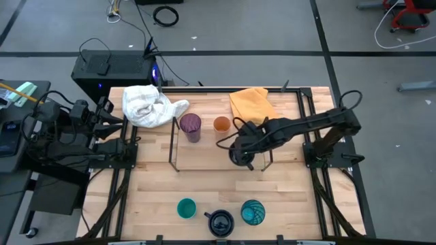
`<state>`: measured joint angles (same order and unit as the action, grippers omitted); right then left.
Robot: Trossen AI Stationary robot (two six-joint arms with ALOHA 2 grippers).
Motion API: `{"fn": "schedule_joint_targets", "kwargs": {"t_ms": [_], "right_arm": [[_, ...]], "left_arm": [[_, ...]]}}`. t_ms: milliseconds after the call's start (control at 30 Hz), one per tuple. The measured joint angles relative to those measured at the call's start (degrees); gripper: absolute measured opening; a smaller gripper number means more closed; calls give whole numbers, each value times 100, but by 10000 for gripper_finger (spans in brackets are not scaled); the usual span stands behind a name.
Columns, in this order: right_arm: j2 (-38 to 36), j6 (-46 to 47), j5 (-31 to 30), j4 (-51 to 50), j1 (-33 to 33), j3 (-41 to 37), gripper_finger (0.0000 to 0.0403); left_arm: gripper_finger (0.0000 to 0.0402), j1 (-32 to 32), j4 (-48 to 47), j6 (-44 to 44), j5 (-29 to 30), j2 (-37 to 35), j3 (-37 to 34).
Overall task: Stack small to large cups/mugs on shelf
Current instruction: Put the top blue mug on the shelf
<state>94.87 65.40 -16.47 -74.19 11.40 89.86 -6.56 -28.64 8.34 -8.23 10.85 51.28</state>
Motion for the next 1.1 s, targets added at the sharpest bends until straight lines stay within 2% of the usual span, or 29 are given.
{"fn": "schedule_joint_targets", "kwargs": {"t_ms": [200,367,833,1100], "right_arm": [[-396,444,111,532,-2,-850,16],[-565,587,107,525,-184,-1053,16],[-583,-672,110,557,-1185,-1055,16],[-583,-1097,138,566,-1565,-1054,16]], "left_arm": [[86,0,-2,-2,0,0,0],[91,2,0,-9,2,0,-1],[87,-1,2,2,2,0,-2],[89,1,2,-2,0,0,0]]}}
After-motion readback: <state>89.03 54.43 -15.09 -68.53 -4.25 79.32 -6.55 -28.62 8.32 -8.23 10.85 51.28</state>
